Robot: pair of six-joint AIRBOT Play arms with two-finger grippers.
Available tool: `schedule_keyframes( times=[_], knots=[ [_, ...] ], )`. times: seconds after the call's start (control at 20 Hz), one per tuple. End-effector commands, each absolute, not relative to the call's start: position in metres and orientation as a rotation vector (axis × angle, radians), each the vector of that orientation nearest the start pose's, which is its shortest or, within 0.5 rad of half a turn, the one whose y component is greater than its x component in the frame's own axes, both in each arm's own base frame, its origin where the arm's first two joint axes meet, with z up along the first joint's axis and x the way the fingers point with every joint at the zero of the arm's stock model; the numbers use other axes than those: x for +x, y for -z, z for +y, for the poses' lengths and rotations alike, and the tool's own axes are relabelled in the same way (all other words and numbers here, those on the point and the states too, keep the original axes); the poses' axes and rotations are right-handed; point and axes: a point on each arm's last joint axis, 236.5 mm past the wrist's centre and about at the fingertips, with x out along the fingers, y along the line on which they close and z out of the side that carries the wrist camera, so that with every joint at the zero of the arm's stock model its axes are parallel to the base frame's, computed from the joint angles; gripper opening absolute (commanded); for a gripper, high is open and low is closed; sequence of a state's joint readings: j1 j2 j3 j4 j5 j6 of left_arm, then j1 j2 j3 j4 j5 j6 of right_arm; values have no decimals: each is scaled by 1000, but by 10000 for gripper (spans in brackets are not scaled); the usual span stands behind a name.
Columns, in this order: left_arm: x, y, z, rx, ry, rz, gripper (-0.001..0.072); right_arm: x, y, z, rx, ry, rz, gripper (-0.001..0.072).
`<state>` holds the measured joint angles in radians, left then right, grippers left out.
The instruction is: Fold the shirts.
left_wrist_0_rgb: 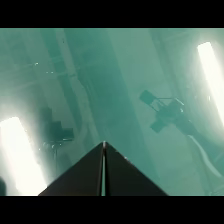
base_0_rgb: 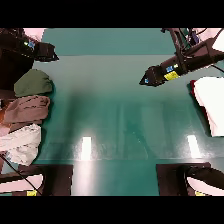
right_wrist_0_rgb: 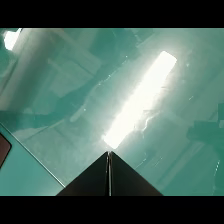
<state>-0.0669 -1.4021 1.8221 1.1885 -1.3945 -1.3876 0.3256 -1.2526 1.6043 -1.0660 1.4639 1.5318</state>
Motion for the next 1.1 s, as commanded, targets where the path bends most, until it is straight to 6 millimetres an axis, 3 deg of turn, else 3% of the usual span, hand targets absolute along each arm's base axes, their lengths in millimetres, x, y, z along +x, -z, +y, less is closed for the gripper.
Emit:
schedule_keyframes(
  times=[0.0,0.25,0.35,0.4,0.45,0.5,0.7,0.8,0.9,1.05],
  knots=[
    [446,-204,-117,-50,457,916,29,328,-185,231,115,-730,1132,27],
    [470,-221,-113,-59,421,795,29,328,-185,231,115,-730,1132,27],
    [475,-215,-96,5,360,799,30,328,-185,231,115,-730,1131,27],
    [480,-208,-78,42,289,814,119,328,-185,231,115,-730,1132,26],
    [485,-195,-53,71,179,851,482,328,-185,231,115,-731,1132,27],
    [487,-176,-24,102,61,903,643,328,-185,231,115,-731,1133,27],
    [494,-71,45,70,-118,1071,642,328,-185,231,114,-732,1134,27],
    [497,-31,75,14,-181,1119,642,327,-184,231,114,-731,1134,27],
    [503,-4,92,-24,-199,1142,642,328,-184,231,114,-731,1134,27],
    [518,13,94,-8,-164,1119,642,328,-185,231,115,-731,1133,27]
  ],
)
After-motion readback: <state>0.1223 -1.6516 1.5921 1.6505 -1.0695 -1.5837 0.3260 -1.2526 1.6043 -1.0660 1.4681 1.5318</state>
